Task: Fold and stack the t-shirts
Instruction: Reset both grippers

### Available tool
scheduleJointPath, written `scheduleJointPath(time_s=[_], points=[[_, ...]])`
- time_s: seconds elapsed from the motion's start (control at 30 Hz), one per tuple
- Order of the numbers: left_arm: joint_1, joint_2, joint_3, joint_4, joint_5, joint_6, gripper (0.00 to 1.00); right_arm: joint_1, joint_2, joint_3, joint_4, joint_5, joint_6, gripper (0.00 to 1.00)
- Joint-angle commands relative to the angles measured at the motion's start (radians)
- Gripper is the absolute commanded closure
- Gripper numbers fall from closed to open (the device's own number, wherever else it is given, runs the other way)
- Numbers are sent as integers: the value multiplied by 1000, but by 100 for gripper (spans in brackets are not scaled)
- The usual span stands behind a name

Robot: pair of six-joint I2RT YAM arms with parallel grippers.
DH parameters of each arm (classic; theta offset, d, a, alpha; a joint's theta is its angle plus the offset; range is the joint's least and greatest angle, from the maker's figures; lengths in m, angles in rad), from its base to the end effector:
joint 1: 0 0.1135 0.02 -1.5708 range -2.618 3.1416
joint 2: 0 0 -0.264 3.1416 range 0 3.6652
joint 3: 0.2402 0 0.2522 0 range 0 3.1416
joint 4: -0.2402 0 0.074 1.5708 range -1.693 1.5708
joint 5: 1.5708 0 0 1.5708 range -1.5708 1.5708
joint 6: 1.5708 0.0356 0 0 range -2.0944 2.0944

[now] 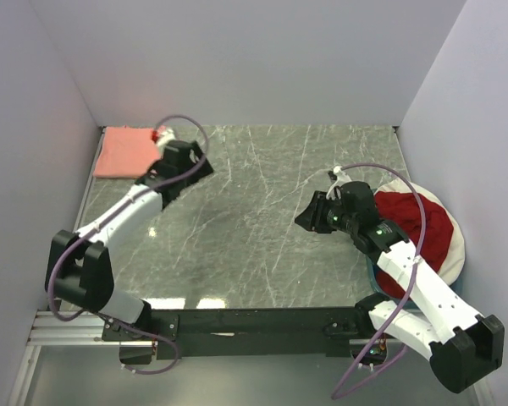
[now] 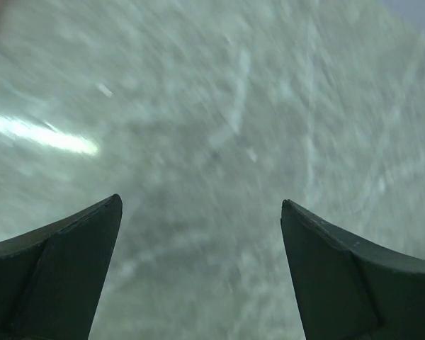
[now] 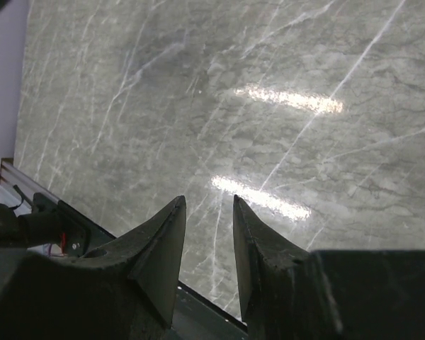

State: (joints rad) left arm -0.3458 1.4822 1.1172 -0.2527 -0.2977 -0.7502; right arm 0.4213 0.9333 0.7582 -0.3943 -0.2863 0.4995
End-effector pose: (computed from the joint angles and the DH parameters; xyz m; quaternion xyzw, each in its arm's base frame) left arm 0.3187 -0.1037 0.2825 -0.2431 0.8472 -0.1239 0.4559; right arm 0.1835 0.0933 0.2837 -0.0345 0.8703 0.3232 0.3701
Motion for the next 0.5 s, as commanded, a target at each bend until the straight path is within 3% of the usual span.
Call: scheduleJointPath(time_s=[0.0,0.17,0.47], points=[[-125,-85,-63,18,-8,-37,1,7,-24,30,-28,41,-12,60],[-364,-163,-105,-37,-49,-23,1,8,-60,7,-25,93,-3,60],[-412,-293,-89,-160,29,58,1,7,-91,-34,0,187,20,60]])
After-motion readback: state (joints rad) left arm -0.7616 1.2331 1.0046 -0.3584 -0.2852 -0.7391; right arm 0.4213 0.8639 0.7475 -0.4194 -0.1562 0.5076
